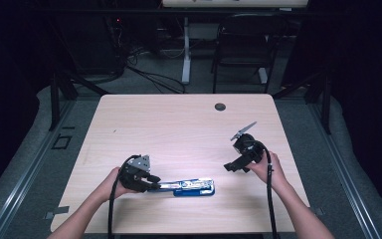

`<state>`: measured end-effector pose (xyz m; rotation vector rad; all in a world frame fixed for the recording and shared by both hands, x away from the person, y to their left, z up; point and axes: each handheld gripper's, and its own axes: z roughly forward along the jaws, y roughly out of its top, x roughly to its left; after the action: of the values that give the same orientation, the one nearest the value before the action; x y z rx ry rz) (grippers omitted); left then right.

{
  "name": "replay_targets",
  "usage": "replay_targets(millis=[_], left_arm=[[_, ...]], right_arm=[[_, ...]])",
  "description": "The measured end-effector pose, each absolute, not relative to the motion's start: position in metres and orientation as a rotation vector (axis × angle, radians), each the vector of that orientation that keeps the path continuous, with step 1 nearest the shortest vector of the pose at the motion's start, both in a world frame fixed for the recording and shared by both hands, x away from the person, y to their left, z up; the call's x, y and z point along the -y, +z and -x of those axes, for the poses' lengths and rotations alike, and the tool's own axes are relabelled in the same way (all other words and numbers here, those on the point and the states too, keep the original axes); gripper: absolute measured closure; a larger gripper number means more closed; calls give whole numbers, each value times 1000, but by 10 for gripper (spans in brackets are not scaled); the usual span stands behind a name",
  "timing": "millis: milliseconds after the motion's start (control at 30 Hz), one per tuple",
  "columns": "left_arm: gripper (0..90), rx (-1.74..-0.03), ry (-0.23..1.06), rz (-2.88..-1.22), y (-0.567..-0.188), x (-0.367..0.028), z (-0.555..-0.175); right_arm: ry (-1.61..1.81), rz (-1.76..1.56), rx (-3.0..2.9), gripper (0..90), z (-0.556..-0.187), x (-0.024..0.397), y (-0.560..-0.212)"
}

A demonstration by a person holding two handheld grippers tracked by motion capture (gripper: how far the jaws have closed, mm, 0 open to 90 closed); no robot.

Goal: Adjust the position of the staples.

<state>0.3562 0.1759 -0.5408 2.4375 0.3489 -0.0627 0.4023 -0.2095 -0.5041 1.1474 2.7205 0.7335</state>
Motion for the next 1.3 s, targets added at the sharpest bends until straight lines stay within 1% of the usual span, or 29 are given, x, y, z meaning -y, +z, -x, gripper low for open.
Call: replay_targets(millis=[167,233,600,700,733,767,833,867,1033,1067,1100,1133,1233,1300], left_arm=[[698,-353,-35,-2457,-540,-176,-355],[697,-350,-51,-2443,-541,-176,-356],[694,-346,-44,-2463,-539,-175,-357],[694,-346,-44,-2466,-539,-175,-357],[694,-346,-40,-2465,-539,-174,-356],[694,-341,-54,-2451,-540,-174,-357],[694,-339,-49,-2460,-539,-174,-357],[694,-339,-45,-2460,-539,-174,-356],[694,-335,-38,-2462,-539,-174,-356],[694,-333,-43,-2468,-538,-174,-356],[694,-333,-48,-2467,-539,-175,-356],[694,-336,-40,-2467,-539,-175,-356],[693,-335,-40,-2472,-538,-175,-356],[693,-336,-43,-2471,-538,-175,-356]], right_arm=[[713,-1173,-2710,38,-407,216,-502],[724,-1200,-2700,3,-408,217,-502],[732,-1297,-2611,9,-426,231,-501],[714,-1321,-2603,96,-433,233,-502],[722,-1329,-2600,159,-437,233,-504],[705,-1343,-2593,196,-438,233,-505],[681,-1345,-2612,219,-442,233,-506],[657,-1352,-2610,263,-444,232,-508],[624,-1355,-2619,411,-453,227,-511],[611,-1362,-2619,463,-455,225,-511],[602,-1358,-2623,488,-457,225,-511],[593,-1371,-2610,532,-458,224,-512],[552,-1376,-2603,609,-463,225,-514],[572,-1402,-2575,633,-465,225,-518]])
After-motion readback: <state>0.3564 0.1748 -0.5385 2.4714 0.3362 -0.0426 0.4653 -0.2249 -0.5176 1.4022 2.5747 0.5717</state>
